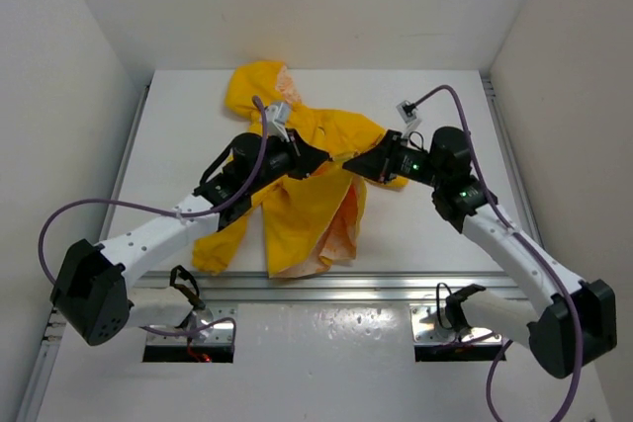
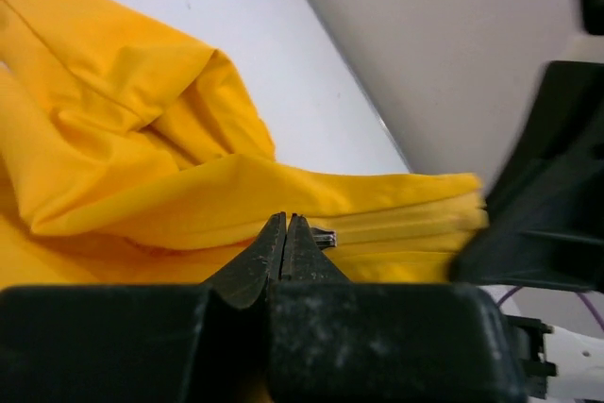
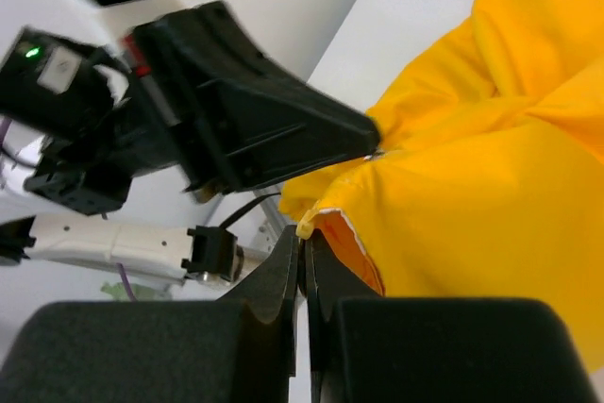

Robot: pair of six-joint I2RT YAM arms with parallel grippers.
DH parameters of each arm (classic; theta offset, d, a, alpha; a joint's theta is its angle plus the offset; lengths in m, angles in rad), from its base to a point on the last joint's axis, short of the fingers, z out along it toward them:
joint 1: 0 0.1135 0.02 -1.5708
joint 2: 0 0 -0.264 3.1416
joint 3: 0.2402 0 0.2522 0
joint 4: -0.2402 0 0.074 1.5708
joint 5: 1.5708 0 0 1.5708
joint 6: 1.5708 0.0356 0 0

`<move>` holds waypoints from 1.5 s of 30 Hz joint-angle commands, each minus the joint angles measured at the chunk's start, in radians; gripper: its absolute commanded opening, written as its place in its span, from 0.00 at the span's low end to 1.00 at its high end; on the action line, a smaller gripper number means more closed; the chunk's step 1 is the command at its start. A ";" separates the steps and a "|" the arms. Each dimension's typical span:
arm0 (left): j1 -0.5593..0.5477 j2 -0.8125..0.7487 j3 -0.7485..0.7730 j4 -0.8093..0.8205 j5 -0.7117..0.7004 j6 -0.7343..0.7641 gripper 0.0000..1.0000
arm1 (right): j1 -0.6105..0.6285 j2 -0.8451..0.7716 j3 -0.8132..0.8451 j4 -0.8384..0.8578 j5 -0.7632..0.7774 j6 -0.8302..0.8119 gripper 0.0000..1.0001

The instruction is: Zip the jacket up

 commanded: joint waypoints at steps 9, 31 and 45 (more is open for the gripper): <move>0.120 0.067 -0.064 -0.007 -0.208 0.211 0.00 | -0.066 -0.247 -0.024 -0.159 -0.129 -0.240 0.00; 0.519 0.494 0.408 0.034 -0.254 0.678 0.00 | -0.156 -0.534 0.063 -0.783 0.248 -0.614 0.00; 0.693 0.767 0.862 -0.047 -0.320 0.756 0.00 | -0.163 -0.496 0.123 -0.843 0.465 -0.699 0.00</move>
